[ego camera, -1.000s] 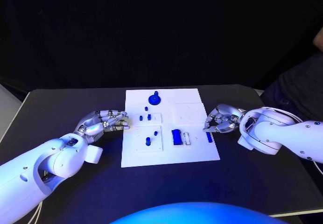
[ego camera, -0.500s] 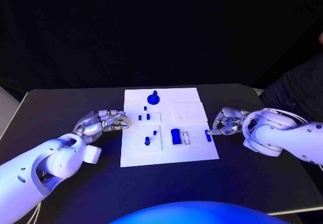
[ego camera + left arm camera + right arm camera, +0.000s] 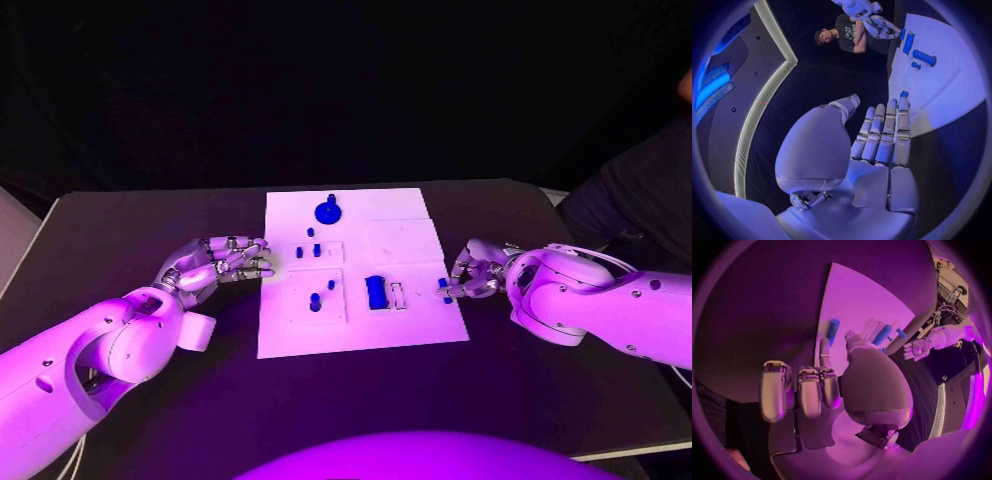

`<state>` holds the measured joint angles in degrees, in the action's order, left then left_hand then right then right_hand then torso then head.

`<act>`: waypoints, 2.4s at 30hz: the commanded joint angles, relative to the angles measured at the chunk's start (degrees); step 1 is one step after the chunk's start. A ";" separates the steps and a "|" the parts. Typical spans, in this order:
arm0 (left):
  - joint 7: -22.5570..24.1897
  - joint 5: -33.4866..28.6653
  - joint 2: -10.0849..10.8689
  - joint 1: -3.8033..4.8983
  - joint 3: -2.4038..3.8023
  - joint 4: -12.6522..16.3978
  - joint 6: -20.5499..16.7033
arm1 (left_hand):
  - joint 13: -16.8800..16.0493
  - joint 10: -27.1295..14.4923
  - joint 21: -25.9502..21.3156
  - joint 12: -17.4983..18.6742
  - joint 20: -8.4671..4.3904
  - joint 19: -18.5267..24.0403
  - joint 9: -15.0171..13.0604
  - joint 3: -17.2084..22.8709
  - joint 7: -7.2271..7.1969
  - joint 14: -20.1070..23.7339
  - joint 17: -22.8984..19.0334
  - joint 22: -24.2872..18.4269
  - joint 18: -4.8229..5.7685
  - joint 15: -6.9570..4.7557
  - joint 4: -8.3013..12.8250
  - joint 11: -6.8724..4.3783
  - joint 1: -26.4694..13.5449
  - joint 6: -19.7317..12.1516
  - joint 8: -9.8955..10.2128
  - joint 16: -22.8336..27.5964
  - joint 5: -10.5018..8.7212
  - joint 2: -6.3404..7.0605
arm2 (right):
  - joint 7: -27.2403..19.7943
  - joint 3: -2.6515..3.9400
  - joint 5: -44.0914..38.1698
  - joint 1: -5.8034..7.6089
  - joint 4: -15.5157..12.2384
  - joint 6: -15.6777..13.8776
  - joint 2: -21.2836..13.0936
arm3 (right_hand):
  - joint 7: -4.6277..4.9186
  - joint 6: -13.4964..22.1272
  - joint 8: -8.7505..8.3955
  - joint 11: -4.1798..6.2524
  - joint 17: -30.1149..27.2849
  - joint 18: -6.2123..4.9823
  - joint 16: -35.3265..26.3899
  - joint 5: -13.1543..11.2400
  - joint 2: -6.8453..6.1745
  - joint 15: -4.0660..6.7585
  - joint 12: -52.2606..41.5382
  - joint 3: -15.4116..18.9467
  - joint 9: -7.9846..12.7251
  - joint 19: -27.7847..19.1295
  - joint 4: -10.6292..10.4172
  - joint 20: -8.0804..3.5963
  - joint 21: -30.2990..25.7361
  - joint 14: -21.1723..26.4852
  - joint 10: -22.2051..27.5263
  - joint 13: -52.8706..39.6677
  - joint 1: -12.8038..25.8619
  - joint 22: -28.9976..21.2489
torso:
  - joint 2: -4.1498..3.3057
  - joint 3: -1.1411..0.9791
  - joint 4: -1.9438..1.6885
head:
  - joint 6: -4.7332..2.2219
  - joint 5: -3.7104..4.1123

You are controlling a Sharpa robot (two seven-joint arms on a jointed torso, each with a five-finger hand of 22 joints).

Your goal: Assemble the parts on the task board

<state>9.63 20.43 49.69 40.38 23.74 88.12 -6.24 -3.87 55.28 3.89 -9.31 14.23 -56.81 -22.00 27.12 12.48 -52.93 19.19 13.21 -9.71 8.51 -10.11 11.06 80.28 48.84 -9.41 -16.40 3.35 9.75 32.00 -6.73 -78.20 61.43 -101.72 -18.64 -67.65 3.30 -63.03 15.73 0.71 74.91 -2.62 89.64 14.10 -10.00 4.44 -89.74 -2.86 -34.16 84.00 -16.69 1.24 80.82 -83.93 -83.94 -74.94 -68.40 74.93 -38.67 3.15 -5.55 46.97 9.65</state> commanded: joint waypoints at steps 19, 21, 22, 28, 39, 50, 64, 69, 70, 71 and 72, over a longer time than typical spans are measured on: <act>0.40 0.14 0.12 -0.04 0.06 0.10 1.07 | -0.08 -0.30 -0.17 -0.30 0.08 -0.37 0.11 -0.37 1.63 0.34 0.12 -0.19 -0.70 -0.01 -0.33 -0.04 -0.03 -0.33 -0.33 0.40 -0.19 -0.57 | 1.68 -0.01 -4.77 -1.71 2.13 -1.43 2.63 | -0.13 0.95 0.95 0.38 15.09 0.67 0.36 0.53 1.61 0.43 -0.26 0.32 -0.43 4.67 0.20 -0.33 -0.70 -6.07 -6.06 -15.06 -5.50 10.96 | 0.02 0.03 0.00 | 0.21 -0.07; 0.36 0.14 0.13 -0.04 0.06 0.10 1.10 | -0.08 -0.30 -0.17 -0.30 0.08 -0.37 0.11 -0.37 1.63 0.34 0.12 -0.19 -0.70 -0.01 -0.33 -0.04 -0.03 -0.33 -0.33 0.40 -0.19 -0.57 | 1.67 -0.01 -4.81 -1.83 2.13 -1.62 2.81 | -0.11 1.32 0.86 0.37 15.09 0.68 0.36 -0.23 1.69 0.43 -0.26 -1.19 -0.30 4.67 0.22 -0.34 -0.71 -6.07 -6.06 -15.06 -7.58 10.97 | 0.03 0.03 -0.01 | 0.23 -0.04; 0.35 0.14 0.14 -0.04 0.06 0.11 1.11 | -0.08 -0.30 -0.17 -0.30 0.08 -0.37 0.11 -0.37 1.63 0.34 0.12 -0.19 -0.70 -0.01 -0.33 -0.04 -0.03 -0.33 -0.33 0.40 -0.19 -0.57 | 1.67 0.00 -4.84 -1.90 2.09 -1.82 2.93 | -0.05 1.71 0.61 0.34 15.09 0.67 0.36 0.69 1.69 0.43 -0.26 -2.90 -0.08 4.67 0.32 -0.34 -0.79 -6.07 -6.06 -15.06 -9.25 10.96 | 0.02 0.03 0.00 | 0.27 -0.06; 0.27 0.14 0.17 -0.04 0.06 0.10 1.15 | -0.08 -0.30 -0.17 -0.30 0.08 -0.37 0.11 -0.37 1.63 0.34 0.12 -0.19 -0.70 -0.01 -0.33 -0.04 -0.03 -0.33 -0.33 0.40 -0.19 -0.57 | 1.69 0.00 -4.49 -2.03 1.83 -2.79 3.16 | 0.40 2.16 -0.27 0.00 15.09 0.67 0.36 9.53 -0.61 0.18 -0.26 -13.26 0.92 4.69 0.78 -0.22 -0.87 -6.07 -6.06 -15.06 -13.47 11.02 | 0.02 0.03 0.05 | 0.28 -0.12; 0.00 0.14 0.13 -0.04 0.06 0.04 1.43 | -0.08 -0.33 -0.17 -0.35 0.08 -0.38 0.15 -0.41 1.63 0.34 0.14 -0.25 -0.70 0.00 -0.42 -0.04 -0.08 -0.35 -0.38 0.40 -0.19 -0.61 | 1.81 0.02 -0.65 -2.06 0.40 -5.16 2.84 | 0.62 2.23 0.81 -0.17 15.09 0.68 0.36 13.19 -4.43 -0.02 -0.26 -25.14 -0.17 4.74 3.40 -0.01 -0.92 -6.07 -6.06 -15.06 -9.34 11.15 | 0.05 0.03 0.05 | 0.20 -0.24; -0.23 0.14 0.10 -0.04 0.06 0.02 1.64 | -0.08 -0.34 -0.16 -0.38 0.08 -0.39 0.16 -0.43 1.64 0.34 0.15 -0.29 -0.70 0.00 -0.48 -0.03 -0.11 -0.36 -0.41 0.39 -0.19 -0.64 | 1.92 0.21 6.54 -0.61 -3.62 -6.39 2.21 | 0.52 2.25 1.22 -0.11 15.09 0.68 0.36 13.02 -4.83 0.04 -0.26 -26.07 -0.57 4.75 3.76 -0.04 -0.93 -6.07 -6.06 -15.06 -7.30 11.18 | 0.07 0.08 0.04 | 0.13 -0.29; -0.40 0.17 0.04 -0.04 0.06 0.12 1.90 | -0.08 -0.34 -0.16 -0.38 0.08 -0.39 0.16 -0.43 1.64 0.34 0.15 -0.29 -0.70 0.00 -0.48 -0.03 -0.11 -0.36 -0.41 0.39 -0.19 -0.64 | 2.64 0.15 9.79 -0.01 -4.47 -6.14 5.98 | 0.29 2.21 1.77 0.05 15.09 0.69 0.36 9.90 -4.39 0.15 -0.26 -24.78 -1.04 4.78 2.52 -0.14 -0.94 -6.07 -6.06 -15.06 -1.23 11.26 | 0.08 0.14 -0.05 | -0.11 -0.22; -0.51 0.22 0.13 -0.04 0.06 0.19 2.02 | -0.08 -0.39 -0.16 -0.47 0.09 -0.42 0.22 -0.48 1.64 0.34 0.18 -0.41 -0.71 0.00 -0.62 -0.03 -0.17 -0.40 -0.48 0.39 -0.19 -0.71 | 3.56 -0.07 8.97 -0.12 -3.20 -5.49 7.63 | 0.21 1.99 1.85 0.11 15.09 0.71 0.36 8.94 -4.03 0.20 -0.26 -24.30 -0.91 4.80 1.80 -0.18 -0.83 -6.07 -6.06 -15.06 0.29 11.32 | 0.05 0.13 -0.06 | 0.01 -0.36; -0.52 0.23 0.16 -0.04 0.06 0.20 2.02 | -0.08 -0.39 -0.16 -0.47 0.09 -0.42 0.22 -0.48 1.64 0.34 0.18 -0.41 -0.71 0.00 -0.62 -0.03 -0.17 -0.40 -0.48 0.39 -0.19 -0.71 | 3.69 -0.11 8.76 -0.20 -3.01 -5.47 7.92 | 0.20 1.96 1.86 0.12 15.09 0.72 0.36 8.83 -3.98 0.21 -0.26 -24.24 -0.87 4.81 1.69 -0.18 -0.81 -6.07 -6.06 -15.06 0.51 11.33 | 0.01 0.10 -0.01 | -0.01 -0.53; -0.53 0.23 0.17 -0.04 0.06 0.20 2.03 | -0.08 -0.39 -0.16 -0.47 0.09 -0.42 0.22 -0.48 1.64 0.34 0.18 -0.41 -0.71 0.00 -0.62 -0.03 -0.17 -0.40 -0.48 0.39 -0.19 -0.71 | 3.81 -0.14 8.54 -0.27 -2.82 -5.45 8.18 | 0.19 1.91 1.88 0.13 15.09 0.72 0.36 8.73 -3.90 0.23 -0.26 -24.19 -0.83 4.81 1.57 -0.19 -0.81 -6.07 -6.06 -15.06 0.74 11.34 | 0.00 0.10 -0.02 | 0.00 -0.55; -0.54 0.24 0.19 -0.04 0.06 0.21 2.04 | -0.08 -0.39 -0.16 -0.47 0.09 -0.42 0.22 -0.48 1.64 0.34 0.18 -0.41 -0.71 0.00 -0.62 -0.03 -0.17 -0.40 -0.48 0.39 -0.19 -0.71 | 3.92 -0.16 8.33 -0.33 -2.64 -5.43 8.41 | 0.19 1.89 1.88 0.13 15.09 0.73 0.36 8.71 -3.89 0.23 -0.26 -24.17 -0.83 4.82 1.54 -0.20 -0.72 -6.07 -6.06 -15.06 0.79 11.37 | -0.01 0.07 -0.01 | 0.00 -0.57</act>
<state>8.97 20.50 49.93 40.38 23.74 88.15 -5.35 -3.87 55.29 3.89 -9.61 14.23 -56.82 -21.83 26.79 12.48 -52.93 19.28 12.85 -9.71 8.50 -10.44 11.06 80.05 48.84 -9.63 -16.40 3.35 9.52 34.82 -6.85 -69.17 61.23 -104.54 -24.87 -59.43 3.74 -60.92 17.56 0.69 74.90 -2.62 89.64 23.04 -13.94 4.41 -89.74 -27.08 -35.05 84.00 -14.82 1.24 80.10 -83.92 -83.93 -74.94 -68.08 74.93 -38.62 3.27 -5.59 46.93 9.20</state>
